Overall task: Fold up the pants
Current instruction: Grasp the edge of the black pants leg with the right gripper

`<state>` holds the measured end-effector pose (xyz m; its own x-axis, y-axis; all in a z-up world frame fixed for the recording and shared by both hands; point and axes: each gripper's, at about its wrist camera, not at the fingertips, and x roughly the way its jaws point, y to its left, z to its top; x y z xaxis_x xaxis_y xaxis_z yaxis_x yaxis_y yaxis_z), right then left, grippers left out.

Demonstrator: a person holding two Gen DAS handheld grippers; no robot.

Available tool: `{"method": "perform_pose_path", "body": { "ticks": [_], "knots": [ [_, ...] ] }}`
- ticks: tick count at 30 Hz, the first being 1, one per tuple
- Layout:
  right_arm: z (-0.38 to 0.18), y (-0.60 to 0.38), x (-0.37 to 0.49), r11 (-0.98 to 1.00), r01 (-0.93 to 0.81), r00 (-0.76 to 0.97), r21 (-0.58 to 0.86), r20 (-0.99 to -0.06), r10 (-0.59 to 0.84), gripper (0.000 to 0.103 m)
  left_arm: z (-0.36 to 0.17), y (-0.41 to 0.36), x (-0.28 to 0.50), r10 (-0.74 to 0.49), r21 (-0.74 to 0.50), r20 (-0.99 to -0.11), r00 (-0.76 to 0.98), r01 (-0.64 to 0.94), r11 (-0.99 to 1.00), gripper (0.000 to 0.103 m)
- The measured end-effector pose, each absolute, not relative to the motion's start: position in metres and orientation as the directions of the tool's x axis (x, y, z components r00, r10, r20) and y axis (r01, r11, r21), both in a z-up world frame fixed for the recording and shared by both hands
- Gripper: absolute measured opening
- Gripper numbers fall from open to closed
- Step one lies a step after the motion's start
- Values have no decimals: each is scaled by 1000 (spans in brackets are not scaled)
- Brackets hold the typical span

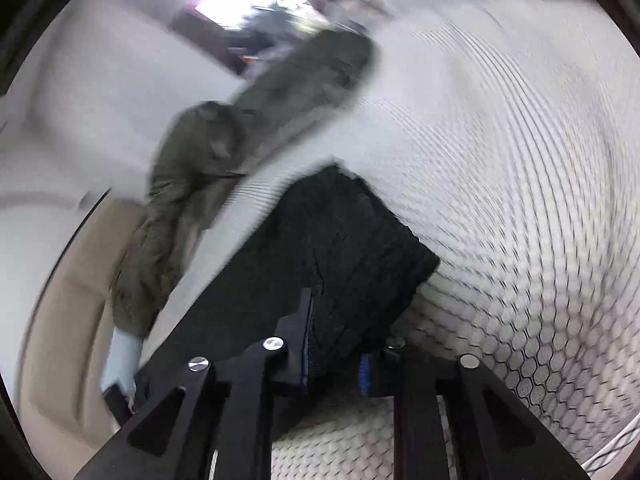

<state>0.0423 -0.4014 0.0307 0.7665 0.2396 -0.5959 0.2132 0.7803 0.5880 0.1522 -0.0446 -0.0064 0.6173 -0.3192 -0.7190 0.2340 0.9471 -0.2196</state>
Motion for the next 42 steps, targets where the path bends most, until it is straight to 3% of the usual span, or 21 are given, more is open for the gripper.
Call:
{"method": "perform_pose_path", "body": {
  "ticks": [1,4,6,8,10,13,17,18,19,20,22,24,25,26,27,29,31,34,42],
  "knots": [
    [34,-397,39,814,208,765,542,-609,210,16,-5,-45,152,-326,-223,-715,618,240,945,102],
    [-2,-405,51,824,385,607,415,-786,113,23,-11,-44,150,-324,-220,-719,615,240,945,102],
    [-7,-412,45,778,408,619,478,-771,149,25,-11,-48,147,-306,-194,-722,621,242,951,102],
    [7,-412,35,780,398,655,483,-745,127,46,-9,-44,147,-308,-200,-720,622,240,950,102],
    [11,-414,18,750,395,690,530,-710,138,55,-7,-40,146,-308,-203,-718,625,235,951,102],
    [-1,-419,11,689,367,706,624,-670,231,55,-6,-41,146,-294,-185,-722,626,234,954,102],
    [-6,-429,20,620,387,737,682,-633,236,53,-7,-41,145,-292,-182,-722,627,234,955,102],
    [-5,-430,22,608,390,747,691,-624,229,46,-7,-41,145,-294,-186,-721,627,234,954,102],
    [-2,-430,23,615,397,749,682,-628,213,23,-7,-41,145,-297,-189,-721,627,234,954,102],
    [3,-428,24,640,394,750,660,-633,191,17,-7,-42,145,-297,-190,-720,627,234,954,102],
    [25,-416,15,694,323,798,643,-580,166,14,-7,-42,145,-296,-189,-721,627,234,954,102],
    [37,-407,8,758,291,802,584,-581,139,15,-7,-42,146,-295,-187,-722,626,235,954,102],
    [29,-412,10,761,343,759,551,-639,120,17,-7,-42,146,-297,-186,-721,626,238,953,102],
    [18,-417,13,751,395,714,529,-691,112,27,-6,-42,145,-301,-186,-720,625,244,952,102],
    [4,-427,13,712,456,666,534,-735,125,28,-6,-43,145,-299,-182,-721,625,245,952,102],
    [2,-444,0,615,472,718,632,-680,147,29,-6,-43,146,-294,-177,-723,626,243,954,102],
    [14,-447,-12,626,508,736,592,-675,41,38,-6,-42,146,-294,-179,-724,624,242,954,102],
    [36,-449,-18,666,550,744,504,-658,-116,40,-6,-42,146,-292,-176,-725,624,242,954,102],
    [57,-417,86,880,273,705,388,-703,92,47,-7,-41,148,-288,-168,-727,623,245,955,102]
  ]
}}
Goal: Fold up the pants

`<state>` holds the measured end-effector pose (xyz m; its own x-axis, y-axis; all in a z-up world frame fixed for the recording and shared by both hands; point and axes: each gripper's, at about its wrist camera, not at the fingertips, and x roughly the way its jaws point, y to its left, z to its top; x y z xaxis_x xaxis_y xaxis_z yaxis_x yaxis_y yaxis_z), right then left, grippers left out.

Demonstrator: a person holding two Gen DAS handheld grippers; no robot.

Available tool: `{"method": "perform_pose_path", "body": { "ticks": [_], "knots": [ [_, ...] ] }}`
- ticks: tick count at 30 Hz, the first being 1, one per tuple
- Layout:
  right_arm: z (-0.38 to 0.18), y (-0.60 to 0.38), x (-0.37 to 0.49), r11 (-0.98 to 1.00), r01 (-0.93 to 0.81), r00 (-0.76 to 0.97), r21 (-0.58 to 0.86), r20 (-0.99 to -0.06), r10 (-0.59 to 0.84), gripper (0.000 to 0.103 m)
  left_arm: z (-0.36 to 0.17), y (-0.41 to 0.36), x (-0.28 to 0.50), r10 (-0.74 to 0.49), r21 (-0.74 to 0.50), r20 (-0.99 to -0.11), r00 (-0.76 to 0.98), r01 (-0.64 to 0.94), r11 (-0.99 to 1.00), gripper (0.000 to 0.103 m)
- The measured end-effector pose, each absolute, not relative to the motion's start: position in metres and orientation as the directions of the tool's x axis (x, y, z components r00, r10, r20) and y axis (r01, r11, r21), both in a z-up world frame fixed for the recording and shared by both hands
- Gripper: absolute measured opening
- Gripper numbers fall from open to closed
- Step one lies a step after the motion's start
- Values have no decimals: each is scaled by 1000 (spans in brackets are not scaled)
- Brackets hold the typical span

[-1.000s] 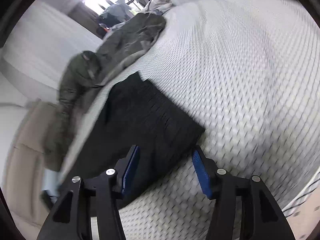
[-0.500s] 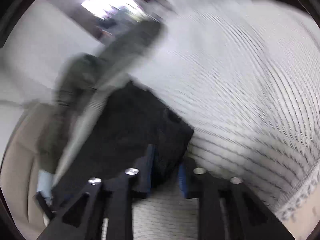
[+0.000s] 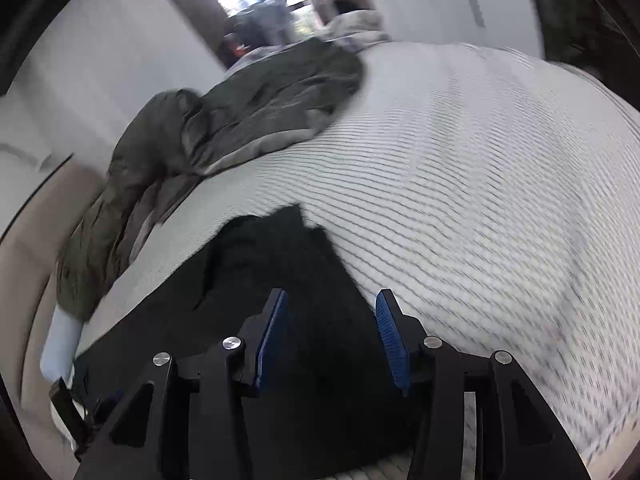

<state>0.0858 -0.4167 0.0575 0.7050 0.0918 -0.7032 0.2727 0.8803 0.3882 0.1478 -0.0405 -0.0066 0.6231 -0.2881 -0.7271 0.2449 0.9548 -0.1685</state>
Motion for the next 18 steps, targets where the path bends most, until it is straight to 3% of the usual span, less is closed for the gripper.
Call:
{"method": "perform_pose_path", "body": {
  "ticks": [3,8,12,18],
  "knots": [
    [66,-416,125,882,230,728,412,-674,125,48,-7,-40,148,-289,-170,-727,623,245,955,102],
    [60,-423,189,923,244,633,299,-769,82,48,-8,-40,149,-290,-170,-728,621,246,954,102],
    [49,-425,200,928,168,586,333,-791,177,48,-8,-39,149,-289,-169,-727,623,246,954,102],
    [50,-416,196,919,11,615,395,-727,305,43,-8,-39,149,-288,-167,-728,622,247,955,102]
  ]
}}
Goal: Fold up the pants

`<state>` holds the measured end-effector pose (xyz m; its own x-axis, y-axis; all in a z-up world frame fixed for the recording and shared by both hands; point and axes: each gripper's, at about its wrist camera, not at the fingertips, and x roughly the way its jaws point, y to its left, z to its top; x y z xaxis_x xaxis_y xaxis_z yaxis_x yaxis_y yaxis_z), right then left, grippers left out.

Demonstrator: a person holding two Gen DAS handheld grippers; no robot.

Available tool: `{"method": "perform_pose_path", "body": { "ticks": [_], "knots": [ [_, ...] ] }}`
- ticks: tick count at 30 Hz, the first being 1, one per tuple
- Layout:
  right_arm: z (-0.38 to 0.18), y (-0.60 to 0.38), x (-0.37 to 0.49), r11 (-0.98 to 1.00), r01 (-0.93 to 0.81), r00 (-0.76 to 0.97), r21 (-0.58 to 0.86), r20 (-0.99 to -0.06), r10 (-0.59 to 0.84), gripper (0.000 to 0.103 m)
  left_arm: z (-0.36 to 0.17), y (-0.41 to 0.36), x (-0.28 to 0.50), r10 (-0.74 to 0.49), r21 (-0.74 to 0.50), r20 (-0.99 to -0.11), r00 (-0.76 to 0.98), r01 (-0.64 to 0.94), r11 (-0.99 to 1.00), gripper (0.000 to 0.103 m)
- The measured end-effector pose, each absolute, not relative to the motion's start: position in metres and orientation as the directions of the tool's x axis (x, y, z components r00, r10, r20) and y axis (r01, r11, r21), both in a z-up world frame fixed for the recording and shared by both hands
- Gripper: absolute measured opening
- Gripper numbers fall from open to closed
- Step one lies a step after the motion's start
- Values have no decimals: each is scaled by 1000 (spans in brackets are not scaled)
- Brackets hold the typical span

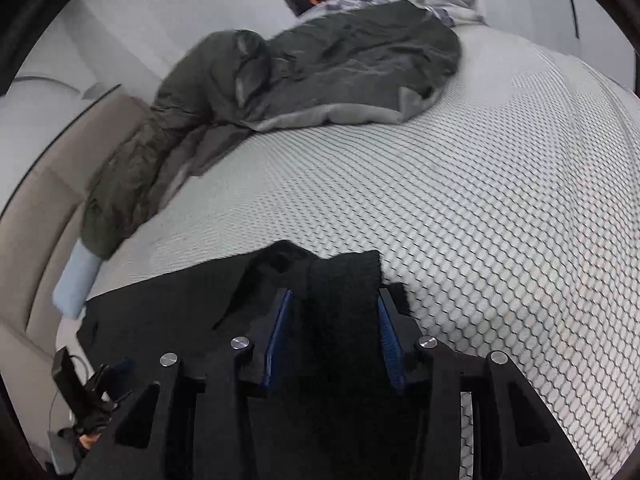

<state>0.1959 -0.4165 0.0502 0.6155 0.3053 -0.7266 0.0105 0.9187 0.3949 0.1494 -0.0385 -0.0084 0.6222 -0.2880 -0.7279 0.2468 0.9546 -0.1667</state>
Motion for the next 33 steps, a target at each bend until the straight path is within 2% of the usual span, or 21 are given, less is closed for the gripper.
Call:
{"method": "perform_pose_path", "body": {
  "ticks": [1,3,4,8,10,11,13,14,15,17,19,21,23,25,27,30,33],
  "knots": [
    [49,-415,198,917,0,618,398,-721,313,41,-8,-37,150,-287,-165,-728,622,247,955,102],
    [49,-412,198,929,-8,617,371,-729,296,16,-8,-38,149,-291,-170,-727,622,247,954,102],
    [50,-408,197,943,-28,622,333,-732,277,8,-8,-38,150,-291,-170,-727,622,248,954,102],
    [62,-406,192,963,-25,697,267,-686,208,6,-10,-37,150,-291,-168,-728,621,250,953,102],
    [56,-408,201,979,60,686,196,-721,102,6,-11,-35,151,-295,-170,-729,618,254,952,102],
    [48,-409,208,980,95,658,173,-750,69,9,-11,-35,151,-296,-171,-729,617,255,952,102],
    [29,-410,222,980,169,580,101,-814,-16,20,-11,-35,152,-298,-173,-728,617,256,951,102],
    [25,-411,225,978,194,554,73,-831,-48,20,-11,-35,152,-298,-173,-729,617,256,951,102],
    [27,-413,224,975,208,558,76,-828,-55,22,-11,-35,152,-298,-172,-729,617,256,951,102],
    [39,-418,211,963,239,595,121,-802,-47,42,-11,-35,152,-297,-172,-729,616,255,951,102],
    [58,-419,181,949,288,650,128,-754,-95,52,-11,-35,152,-293,-167,-731,616,255,952,102],
    [68,-406,146,942,313,680,123,-721,-132,52,-11,-36,151,-287,-159,-733,617,254,954,102],
    [69,-384,118,951,252,718,181,-693,-58,52,-10,-36,150,-281,-151,-732,621,253,955,102],
    [53,-350,102,973,139,696,187,-717,38,52,-10,-37,149,-277,-147,-730,624,252,956,102],
    [34,-323,100,989,68,638,130,-768,57,52,-9,-36,148,-276,-147,-731,624,251,957,102],
    [8,-303,90,998,34,586,-43,-808,-55,54,-9,-35,149,-280,-152,-731,622,251,956,102],
    [14,-322,63,991,131,603,-30,-791,-104,54,-9,-34,149,-284,-158,-731,620,252,955,102]
  ]
}}
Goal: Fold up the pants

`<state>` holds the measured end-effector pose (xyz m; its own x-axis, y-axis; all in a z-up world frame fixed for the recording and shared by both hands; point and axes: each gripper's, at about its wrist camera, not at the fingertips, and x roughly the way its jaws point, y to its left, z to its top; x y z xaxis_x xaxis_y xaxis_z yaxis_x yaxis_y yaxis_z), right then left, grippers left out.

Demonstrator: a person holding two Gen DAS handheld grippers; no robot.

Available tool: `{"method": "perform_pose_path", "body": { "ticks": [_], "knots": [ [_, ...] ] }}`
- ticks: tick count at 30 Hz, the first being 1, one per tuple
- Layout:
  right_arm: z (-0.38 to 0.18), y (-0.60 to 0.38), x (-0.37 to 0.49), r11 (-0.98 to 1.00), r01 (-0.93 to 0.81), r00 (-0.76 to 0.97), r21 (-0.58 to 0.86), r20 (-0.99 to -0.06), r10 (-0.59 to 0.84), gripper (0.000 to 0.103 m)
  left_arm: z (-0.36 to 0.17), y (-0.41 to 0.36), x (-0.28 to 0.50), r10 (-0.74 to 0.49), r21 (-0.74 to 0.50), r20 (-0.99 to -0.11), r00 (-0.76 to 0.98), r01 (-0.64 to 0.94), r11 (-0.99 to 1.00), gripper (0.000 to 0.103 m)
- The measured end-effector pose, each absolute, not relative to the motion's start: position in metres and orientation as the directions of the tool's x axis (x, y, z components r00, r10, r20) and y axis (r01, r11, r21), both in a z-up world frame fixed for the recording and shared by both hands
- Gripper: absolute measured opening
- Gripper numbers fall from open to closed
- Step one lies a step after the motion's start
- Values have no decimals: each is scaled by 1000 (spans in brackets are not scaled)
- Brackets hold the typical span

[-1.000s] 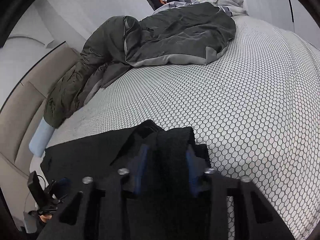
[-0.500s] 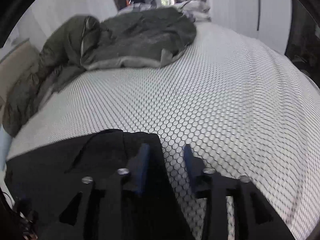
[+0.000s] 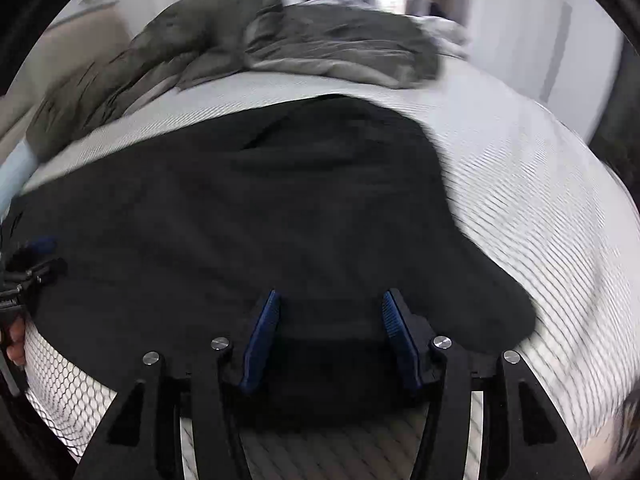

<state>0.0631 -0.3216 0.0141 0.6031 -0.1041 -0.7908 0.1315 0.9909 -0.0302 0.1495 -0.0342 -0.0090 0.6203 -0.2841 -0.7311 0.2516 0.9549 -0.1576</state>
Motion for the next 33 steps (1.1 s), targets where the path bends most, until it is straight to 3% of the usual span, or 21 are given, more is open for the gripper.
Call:
{"method": "perform_pose_path", "body": {
  "ticks": [4,6,11,18,21,22,23,28,33],
  "knots": [
    [25,-361,21,957,273,636,101,-765,-101,55,-8,-34,150,-279,-152,-732,621,252,956,102],
    [32,-370,-3,933,322,658,160,-746,-99,61,-9,-33,149,-280,-152,-733,620,252,956,102],
    [14,-402,-25,755,298,728,583,-651,215,66,-9,-33,149,-276,-148,-733,621,251,957,102],
    [-14,-430,16,539,305,792,785,-523,315,65,-9,-35,149,-273,-145,-734,622,250,957,102],
    [-15,-433,33,551,308,817,775,-512,264,49,-9,-35,149,-273,-145,-734,622,249,958,102],
    [-14,-430,37,579,322,816,749,-530,231,32,-9,-35,149,-274,-147,-734,622,249,957,102],
    [-13,-428,46,603,339,810,722,-550,203,29,-9,-34,149,-277,-150,-733,621,249,957,102],
    [33,-400,48,746,281,830,603,-543,126,19,8,-5,148,-351,-281,-695,628,212,936,102],
    [82,-324,63,857,110,828,503,-524,201,19,30,52,150,-285,-323,-639,715,88,942,102]
  ]
}}
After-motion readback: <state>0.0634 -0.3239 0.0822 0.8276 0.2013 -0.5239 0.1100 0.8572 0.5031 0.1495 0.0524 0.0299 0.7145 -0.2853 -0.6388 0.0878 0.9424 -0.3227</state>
